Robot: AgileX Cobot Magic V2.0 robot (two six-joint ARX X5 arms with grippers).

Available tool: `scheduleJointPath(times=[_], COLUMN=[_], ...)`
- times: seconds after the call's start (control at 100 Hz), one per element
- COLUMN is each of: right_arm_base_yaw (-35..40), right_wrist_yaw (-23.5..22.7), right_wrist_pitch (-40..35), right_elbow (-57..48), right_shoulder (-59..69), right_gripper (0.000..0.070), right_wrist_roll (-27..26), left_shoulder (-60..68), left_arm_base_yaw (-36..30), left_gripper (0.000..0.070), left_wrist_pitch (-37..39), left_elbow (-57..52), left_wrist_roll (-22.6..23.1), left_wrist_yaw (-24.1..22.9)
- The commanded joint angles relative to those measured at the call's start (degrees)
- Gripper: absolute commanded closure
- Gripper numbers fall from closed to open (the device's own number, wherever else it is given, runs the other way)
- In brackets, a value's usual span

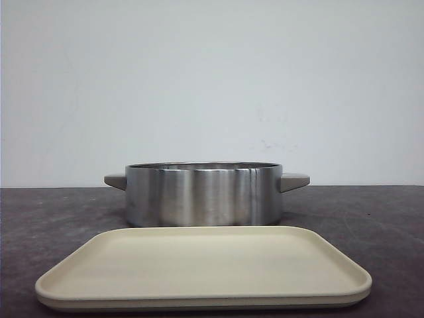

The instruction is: Steam buns

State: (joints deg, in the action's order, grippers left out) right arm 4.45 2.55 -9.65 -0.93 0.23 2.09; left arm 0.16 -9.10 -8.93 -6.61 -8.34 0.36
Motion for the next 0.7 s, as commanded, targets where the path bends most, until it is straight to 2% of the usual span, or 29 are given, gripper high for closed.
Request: scheduleJointPath(times=[0.0,0.24,0.48,0.69], right_arm_base_yaw=[0.0,0.0,0.0,0.0], right_wrist_yaw=[-0.1,-0.1,-0.1,-0.1], right_wrist_pitch=[0.6,0.6,0.6,0.6], right_elbow=[0.2,0.2,0.2,0.2], right_shoulder=[0.0,0.0,0.0,0.0], right_gripper=[0.0693,0.0693,0.0693,0.0693], right_wrist_roll=[-0.2,-0.2,-0.2,-0.2], left_shoulder=[0.0,0.0,0.0,0.0], left_arm_base_yaw=[0.9,4.7,6.9,7.2], left_gripper=[0.0700,0.0700,0.0700,0.0700], left_wrist_pitch=[1.2,-0.1,-2.1,-1.8], left_elbow=[1.1,5.8,5.8,5.8], left_wrist_roll=[0.0,0.7,7.8,5.9], left_wrist_yaw=[0.3,-0.6,-0.3,-0.3])
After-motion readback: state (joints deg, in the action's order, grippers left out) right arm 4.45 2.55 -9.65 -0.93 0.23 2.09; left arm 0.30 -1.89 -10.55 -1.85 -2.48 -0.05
